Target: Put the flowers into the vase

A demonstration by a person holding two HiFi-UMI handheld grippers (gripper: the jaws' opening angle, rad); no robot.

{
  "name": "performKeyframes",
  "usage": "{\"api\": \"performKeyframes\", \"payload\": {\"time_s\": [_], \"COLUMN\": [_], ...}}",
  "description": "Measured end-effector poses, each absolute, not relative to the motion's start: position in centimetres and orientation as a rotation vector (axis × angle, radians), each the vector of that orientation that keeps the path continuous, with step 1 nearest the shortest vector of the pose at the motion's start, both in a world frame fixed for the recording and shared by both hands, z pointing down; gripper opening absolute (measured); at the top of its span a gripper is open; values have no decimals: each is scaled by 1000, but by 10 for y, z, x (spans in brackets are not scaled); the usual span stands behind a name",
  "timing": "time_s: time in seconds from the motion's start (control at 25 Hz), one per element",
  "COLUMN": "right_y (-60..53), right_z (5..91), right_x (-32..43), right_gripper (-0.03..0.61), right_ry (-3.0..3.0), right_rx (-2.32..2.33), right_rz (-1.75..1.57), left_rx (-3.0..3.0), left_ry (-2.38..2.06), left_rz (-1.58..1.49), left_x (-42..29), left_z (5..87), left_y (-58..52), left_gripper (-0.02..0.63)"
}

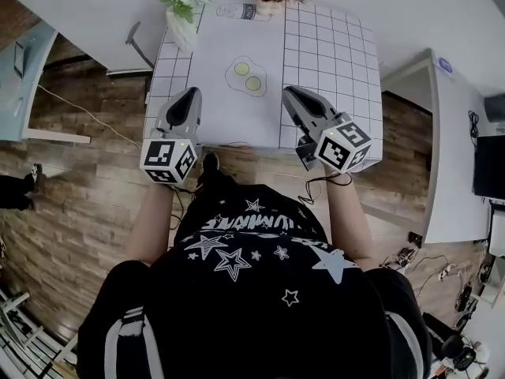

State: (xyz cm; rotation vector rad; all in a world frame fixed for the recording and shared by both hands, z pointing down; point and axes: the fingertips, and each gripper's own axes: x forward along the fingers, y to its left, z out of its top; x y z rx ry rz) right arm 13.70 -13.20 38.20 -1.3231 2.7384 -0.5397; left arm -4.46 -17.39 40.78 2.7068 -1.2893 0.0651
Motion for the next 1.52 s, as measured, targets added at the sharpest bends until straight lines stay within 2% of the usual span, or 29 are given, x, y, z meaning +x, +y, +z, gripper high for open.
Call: {"api": "performKeyframes", "payload": {"time_s": [0.28,0.72,1.32,1.52], "right_y": [-67,-15,40,38], "right_z": [405,418,379,370], "right_x": [175,200,144,137], "right_gripper": [29,26,13,13], "right_ry": [2732,2663,2684,2692], "right_rx": [-1301,-1339,-1532,-1596], "right_rz": [-608,-638,-512,-596], "left_rx": [2744,2774,2824,2786], "left_ry": [-1269,-1170,-1071,-1055], "left_rz": [103,152,141,180], "left_x": [8,40,-22,-30], "left_z": [404,409,385,372], "left_y": [-99,-46,-2,-16], "left_gripper": [9,9,9,9]}}
